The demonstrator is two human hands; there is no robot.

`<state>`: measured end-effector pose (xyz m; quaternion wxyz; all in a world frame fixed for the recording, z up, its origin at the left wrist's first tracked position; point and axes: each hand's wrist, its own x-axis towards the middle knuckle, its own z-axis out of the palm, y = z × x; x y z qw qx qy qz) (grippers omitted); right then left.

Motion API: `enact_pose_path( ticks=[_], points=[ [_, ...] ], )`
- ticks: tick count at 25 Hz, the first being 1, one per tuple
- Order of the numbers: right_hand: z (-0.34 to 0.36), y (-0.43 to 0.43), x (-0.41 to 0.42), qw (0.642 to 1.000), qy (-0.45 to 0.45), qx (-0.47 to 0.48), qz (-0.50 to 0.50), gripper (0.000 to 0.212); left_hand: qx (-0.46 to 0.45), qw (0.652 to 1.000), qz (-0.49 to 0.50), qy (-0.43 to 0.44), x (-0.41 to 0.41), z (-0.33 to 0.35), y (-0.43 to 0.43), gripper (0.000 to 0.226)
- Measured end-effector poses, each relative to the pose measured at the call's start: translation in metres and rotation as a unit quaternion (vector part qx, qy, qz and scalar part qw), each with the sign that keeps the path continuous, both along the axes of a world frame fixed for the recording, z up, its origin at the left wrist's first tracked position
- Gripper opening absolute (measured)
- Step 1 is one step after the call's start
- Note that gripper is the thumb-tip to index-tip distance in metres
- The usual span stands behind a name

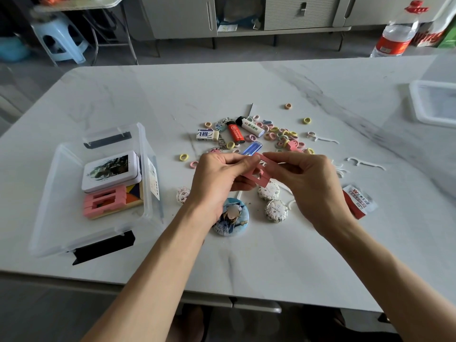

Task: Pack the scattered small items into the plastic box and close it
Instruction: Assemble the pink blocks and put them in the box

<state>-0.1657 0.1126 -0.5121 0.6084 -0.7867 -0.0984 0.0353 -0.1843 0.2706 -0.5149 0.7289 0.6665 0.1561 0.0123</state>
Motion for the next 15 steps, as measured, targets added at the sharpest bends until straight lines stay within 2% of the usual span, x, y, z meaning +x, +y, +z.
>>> enact_pose_path(
  ticks=[6,15],
  points=[
    [0.0012,0.0009,-0.0005,1.0,-0.012,-0.012,0.0,0.02,0.006,1.0,0.016,-0.007,-0.0002,-0.0003,-0.0001,0.014],
    [-0.0007,0.0073,-0.0042,0.996,-0.079,-0.042,-0.005,0.027,0.016,0.999,0.034,-0.001,-0.0018,0.0059,0.0057,0.016]
  ],
)
